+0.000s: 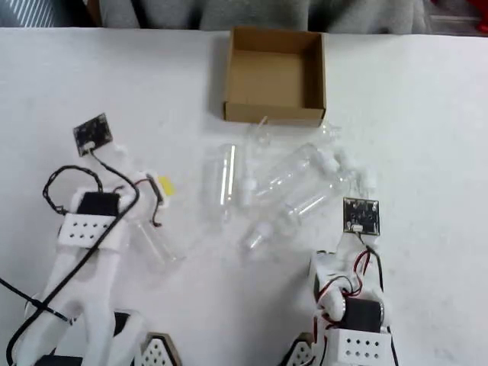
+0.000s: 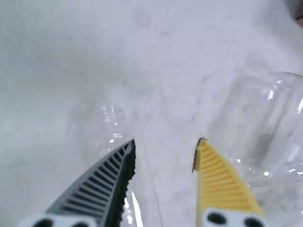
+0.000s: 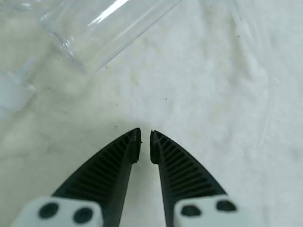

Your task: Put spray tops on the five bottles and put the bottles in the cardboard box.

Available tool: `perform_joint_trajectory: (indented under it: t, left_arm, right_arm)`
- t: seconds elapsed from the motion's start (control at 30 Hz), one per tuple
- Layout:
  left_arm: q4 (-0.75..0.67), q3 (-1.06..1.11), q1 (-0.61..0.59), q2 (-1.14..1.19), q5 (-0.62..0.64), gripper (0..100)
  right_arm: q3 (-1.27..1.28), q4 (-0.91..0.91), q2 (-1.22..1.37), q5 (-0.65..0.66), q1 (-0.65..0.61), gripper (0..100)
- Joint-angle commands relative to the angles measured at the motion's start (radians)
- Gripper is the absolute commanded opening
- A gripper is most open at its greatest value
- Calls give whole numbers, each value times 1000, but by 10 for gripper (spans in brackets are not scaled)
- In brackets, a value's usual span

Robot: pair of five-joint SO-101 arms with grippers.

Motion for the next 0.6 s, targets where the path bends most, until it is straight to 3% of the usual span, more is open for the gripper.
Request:
perform_joint_trajectory:
  t: [0.0, 0.33, 0.57]
  left_arm:
    - [48, -41, -58, -30, -41, 189]
    - [91, -49, -87, 94, -89, 199]
    - [153, -169, -87, 378, -38, 378]
  right_arm:
    - [9, 5, -5, -3, 10, 17]
    - [9, 5, -5, -3, 10, 17]
    - [9, 5, -5, -3, 10, 17]
